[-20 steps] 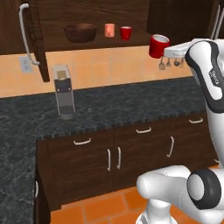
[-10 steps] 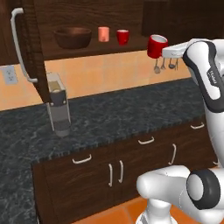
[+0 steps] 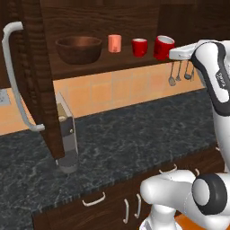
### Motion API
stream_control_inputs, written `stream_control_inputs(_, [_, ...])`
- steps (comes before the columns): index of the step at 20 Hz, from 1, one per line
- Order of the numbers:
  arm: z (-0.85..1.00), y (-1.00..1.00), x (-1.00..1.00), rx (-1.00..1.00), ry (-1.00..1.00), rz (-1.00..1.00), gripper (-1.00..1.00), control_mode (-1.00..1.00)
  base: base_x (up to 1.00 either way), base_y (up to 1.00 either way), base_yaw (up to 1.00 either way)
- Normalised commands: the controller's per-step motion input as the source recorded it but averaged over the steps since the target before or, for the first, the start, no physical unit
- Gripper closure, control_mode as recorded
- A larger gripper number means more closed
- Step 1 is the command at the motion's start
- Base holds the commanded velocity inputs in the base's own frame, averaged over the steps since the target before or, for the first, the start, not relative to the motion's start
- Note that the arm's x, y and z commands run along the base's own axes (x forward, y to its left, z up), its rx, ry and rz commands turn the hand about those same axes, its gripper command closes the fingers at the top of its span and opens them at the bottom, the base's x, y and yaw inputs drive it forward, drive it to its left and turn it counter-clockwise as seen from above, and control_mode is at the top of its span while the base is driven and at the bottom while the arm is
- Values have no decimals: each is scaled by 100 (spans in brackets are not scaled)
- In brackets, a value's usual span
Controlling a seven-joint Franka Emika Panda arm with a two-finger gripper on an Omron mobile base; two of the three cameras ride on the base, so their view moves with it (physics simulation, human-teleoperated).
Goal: Gather all objects into one cabinet and sort the glasses and bowls to opposite sides.
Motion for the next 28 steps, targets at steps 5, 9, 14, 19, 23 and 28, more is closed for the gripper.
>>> stream_control_inputs(5, [0,0,0,0,0,0,100,100,73,-16,-6])
stream_control_inputs(9, [0,0,0,0,0,0,100,100,48,-19,-2])
stream_control_inputs(14, [0,0,0,0,0,0,100,100,0,0,0])
stream_control_inputs(19, [0,0,0,0,0,-5,100,-100,2,0,-3])
stream_control_inputs(23, [0,-1,0,0,0,-35,100,-100,0,0,0])
stream_control_inputs(28, [0,0,35,1,11,-15,100,-100,0,0,0])
